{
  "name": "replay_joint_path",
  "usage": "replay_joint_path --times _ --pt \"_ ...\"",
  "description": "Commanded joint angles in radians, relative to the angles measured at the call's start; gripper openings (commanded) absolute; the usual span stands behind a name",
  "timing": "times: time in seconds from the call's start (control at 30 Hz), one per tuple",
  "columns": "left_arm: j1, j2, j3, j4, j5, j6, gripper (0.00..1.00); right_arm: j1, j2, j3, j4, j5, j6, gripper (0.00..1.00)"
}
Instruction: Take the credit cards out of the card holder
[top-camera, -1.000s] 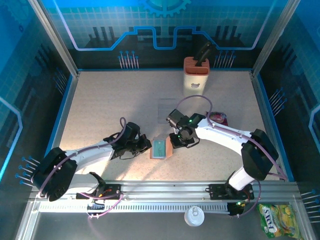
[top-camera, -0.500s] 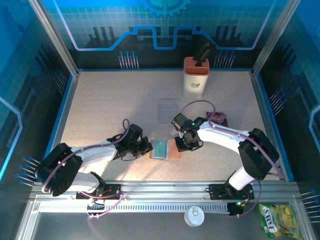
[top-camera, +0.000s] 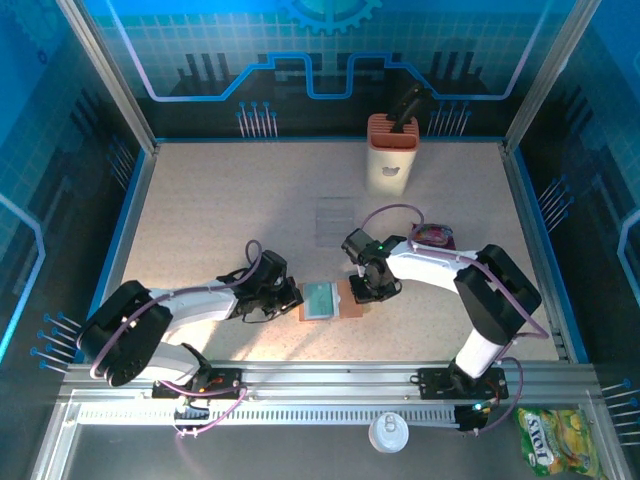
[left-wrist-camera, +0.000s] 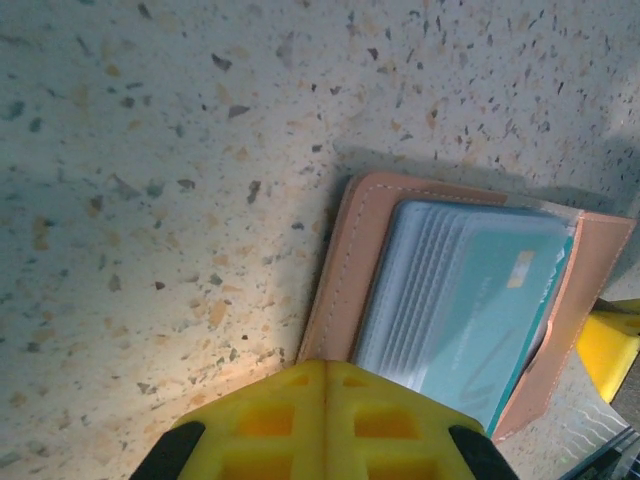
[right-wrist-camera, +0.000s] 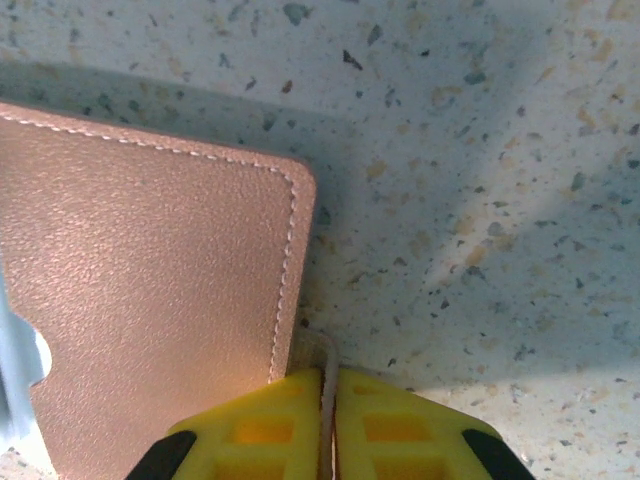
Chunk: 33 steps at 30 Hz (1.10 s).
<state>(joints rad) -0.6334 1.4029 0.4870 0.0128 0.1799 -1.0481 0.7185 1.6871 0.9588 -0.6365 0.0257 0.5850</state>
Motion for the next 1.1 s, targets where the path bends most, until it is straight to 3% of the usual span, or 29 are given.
replay_joint_path --times 0.0,0.3,0.67,0.9,1.07 --pt "-0.005 0.023 -0.011 -0.034 -0.019 0.002 0.00 -0.009 0.034 -0.027 0.018 0.019 -0.010 0.10" --pt "-0.006 0.011 -0.029 -0.026 -0.031 -0.011 0.00 -0.009 0.020 -0.049 0.024 0.021 0.008 0.12" --pt "-0.005 -0.006 -0.036 -0.046 -0.039 -0.008 0.00 -0.024 -0.090 -0.048 -0.046 0.079 0.036 0.31" --pt "-0.006 -0.012 -0.035 -0.050 -0.037 -0.004 0.00 -0.065 -0.127 -0.055 -0.080 0.095 0.037 0.48" --pt "-0.006 -0.004 -0.036 -0.041 -0.033 -0.006 0.00 -0.077 -0.127 -0.043 -0.127 0.148 0.039 0.52"
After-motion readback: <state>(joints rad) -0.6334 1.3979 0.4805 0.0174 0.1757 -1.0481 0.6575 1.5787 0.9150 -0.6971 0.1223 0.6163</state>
